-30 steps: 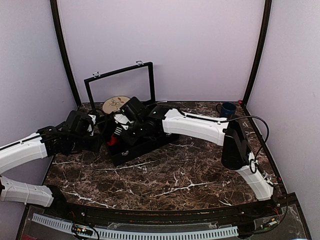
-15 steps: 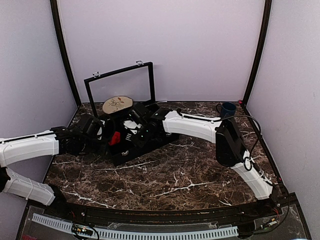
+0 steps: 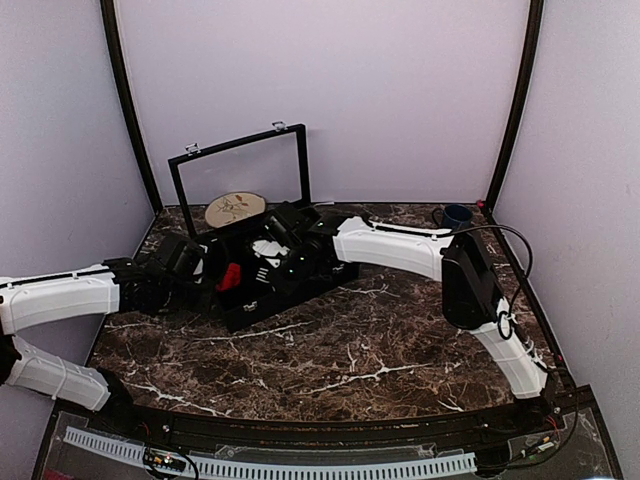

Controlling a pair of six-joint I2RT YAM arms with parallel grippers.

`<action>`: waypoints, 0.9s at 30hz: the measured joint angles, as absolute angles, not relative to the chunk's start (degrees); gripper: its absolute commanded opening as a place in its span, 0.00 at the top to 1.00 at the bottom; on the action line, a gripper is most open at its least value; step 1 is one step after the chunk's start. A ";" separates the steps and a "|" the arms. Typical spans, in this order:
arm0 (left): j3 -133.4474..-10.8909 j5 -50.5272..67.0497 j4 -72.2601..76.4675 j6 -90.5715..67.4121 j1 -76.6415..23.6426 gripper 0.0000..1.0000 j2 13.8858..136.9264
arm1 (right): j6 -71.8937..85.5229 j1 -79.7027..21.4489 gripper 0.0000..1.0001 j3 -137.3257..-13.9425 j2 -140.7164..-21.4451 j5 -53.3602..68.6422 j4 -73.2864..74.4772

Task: Roll the socks
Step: Move the storage box to the center of the board.

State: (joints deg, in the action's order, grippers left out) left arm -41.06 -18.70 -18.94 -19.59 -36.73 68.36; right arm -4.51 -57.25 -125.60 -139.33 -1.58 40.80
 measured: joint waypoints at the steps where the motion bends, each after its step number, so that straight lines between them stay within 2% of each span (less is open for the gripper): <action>1: -40.66 -18.70 -18.96 -19.77 -36.62 0.70 68.36 | -4.45 -57.23 1.00 -125.60 -139.26 -1.50 41.06; 12: -38.46 -19.88 -20.14 -21.67 -36.25 0.70 68.01 | -3.07 -56.93 1.00 -125.58 -138.96 -0.14 42.30; 21: -36.29 -22.35 -22.02 -24.64 -36.10 0.70 65.25 | -1.41 -57.04 1.00 -121.01 -135.61 2.17 44.91; 27: -34.96 -22.83 -23.05 -25.93 -36.10 0.70 63.48 | -0.97 -57.71 1.00 -123.04 -136.00 1.43 49.08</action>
